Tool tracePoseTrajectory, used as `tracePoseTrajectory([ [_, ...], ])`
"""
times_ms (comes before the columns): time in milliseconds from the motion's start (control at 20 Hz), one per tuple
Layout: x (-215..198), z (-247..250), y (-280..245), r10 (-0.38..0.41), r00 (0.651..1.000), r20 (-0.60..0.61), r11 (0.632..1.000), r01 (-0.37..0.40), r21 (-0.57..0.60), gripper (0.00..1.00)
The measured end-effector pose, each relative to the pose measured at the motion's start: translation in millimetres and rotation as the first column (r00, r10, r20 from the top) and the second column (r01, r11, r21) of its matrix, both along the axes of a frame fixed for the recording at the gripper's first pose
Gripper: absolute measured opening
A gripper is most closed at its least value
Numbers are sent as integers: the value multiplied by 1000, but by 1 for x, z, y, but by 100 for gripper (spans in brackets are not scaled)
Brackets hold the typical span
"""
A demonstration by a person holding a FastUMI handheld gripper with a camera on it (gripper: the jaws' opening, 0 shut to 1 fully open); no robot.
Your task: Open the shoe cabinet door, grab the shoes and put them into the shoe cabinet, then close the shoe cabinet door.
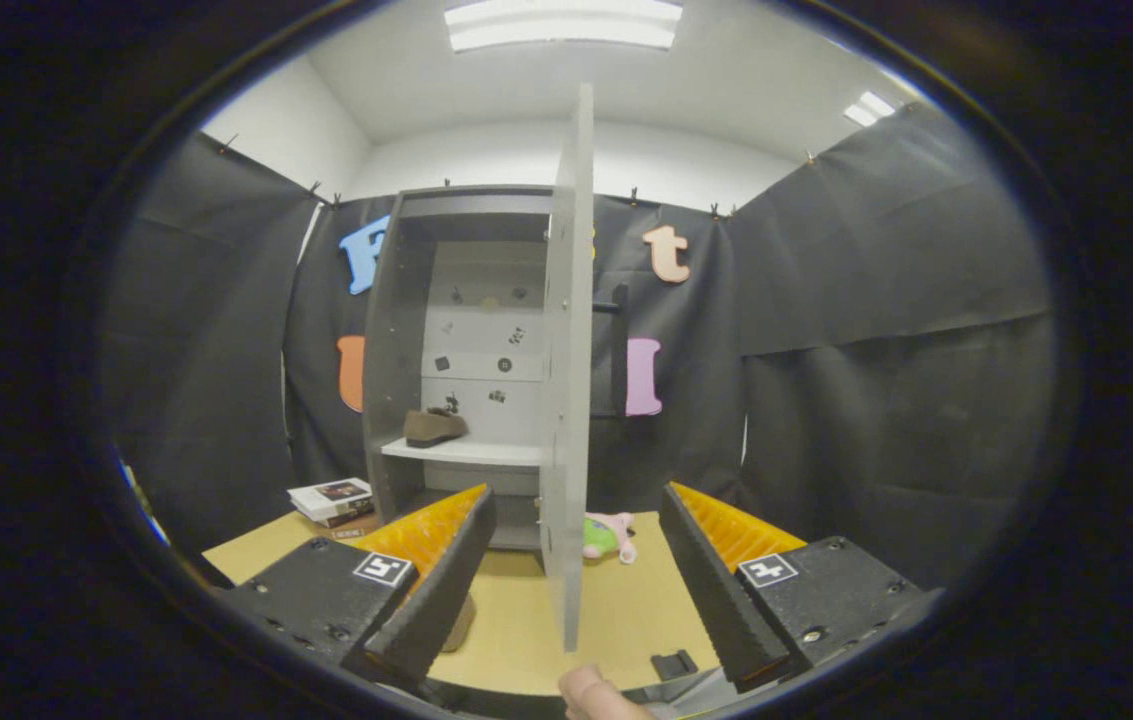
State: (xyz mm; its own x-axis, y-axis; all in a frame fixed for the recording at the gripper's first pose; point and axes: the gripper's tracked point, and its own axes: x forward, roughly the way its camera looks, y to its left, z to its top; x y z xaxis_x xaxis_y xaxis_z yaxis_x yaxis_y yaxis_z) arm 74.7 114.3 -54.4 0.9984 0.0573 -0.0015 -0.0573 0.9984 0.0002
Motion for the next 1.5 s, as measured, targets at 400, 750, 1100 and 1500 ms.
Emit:
tracePoseTrajectory([
  [400, 11, -55, 60, 3, 999, -37, 999, -1, 46, 100],
  [750, 50, -144, 122, 49, 991, -128, 999, -47, 18, 100],
  [1100, 97, -253, 183, 96, 965, -244, 995, -103, -13, 100],
  [1500, 148, -333, 241, 137, 939, -316, 990, -140, 11, 91],
])
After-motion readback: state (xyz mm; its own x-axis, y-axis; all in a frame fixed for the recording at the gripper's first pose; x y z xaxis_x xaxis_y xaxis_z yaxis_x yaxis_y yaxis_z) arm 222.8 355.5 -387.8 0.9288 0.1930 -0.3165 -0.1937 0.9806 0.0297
